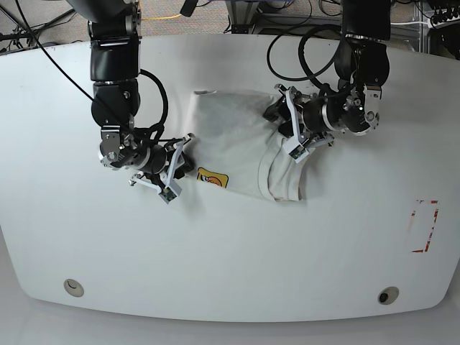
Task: Fold the T-shirt properly
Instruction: 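Grasp the folded shirt with both grippers and rotate it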
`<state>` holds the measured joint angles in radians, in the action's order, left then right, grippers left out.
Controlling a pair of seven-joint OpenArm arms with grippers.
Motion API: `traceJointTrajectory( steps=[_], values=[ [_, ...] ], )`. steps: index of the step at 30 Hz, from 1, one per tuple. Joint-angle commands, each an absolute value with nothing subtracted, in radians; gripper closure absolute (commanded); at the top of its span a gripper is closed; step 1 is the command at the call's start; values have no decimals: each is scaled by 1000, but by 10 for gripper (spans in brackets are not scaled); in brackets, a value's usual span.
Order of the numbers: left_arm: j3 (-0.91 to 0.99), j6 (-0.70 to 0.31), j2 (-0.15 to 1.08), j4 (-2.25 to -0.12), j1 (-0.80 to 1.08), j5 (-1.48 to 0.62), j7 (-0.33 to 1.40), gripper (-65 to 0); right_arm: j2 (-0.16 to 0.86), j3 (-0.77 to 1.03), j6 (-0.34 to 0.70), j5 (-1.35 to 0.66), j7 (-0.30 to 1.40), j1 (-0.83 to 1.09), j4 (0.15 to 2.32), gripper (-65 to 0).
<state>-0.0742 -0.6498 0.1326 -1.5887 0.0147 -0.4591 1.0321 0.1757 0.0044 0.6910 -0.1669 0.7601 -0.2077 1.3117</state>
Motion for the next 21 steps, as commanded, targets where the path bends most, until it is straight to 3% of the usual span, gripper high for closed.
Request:
traceJointTrajectory(
  steps=[1,10,21],
  values=[
    [-71,-645,150,-1520,-35,-374,1040,-274,203,5,698,-196,750,-182,1399,-144],
    [-68,-698,254,-1480,-142,-315,1013,-274,134,4,698,-189,837,-24,1598,-144],
    [-47,-698,414,-1636,-205,-321,1046,-275,-58,-42,698,-180,895,96,1696,-144]
  ],
)
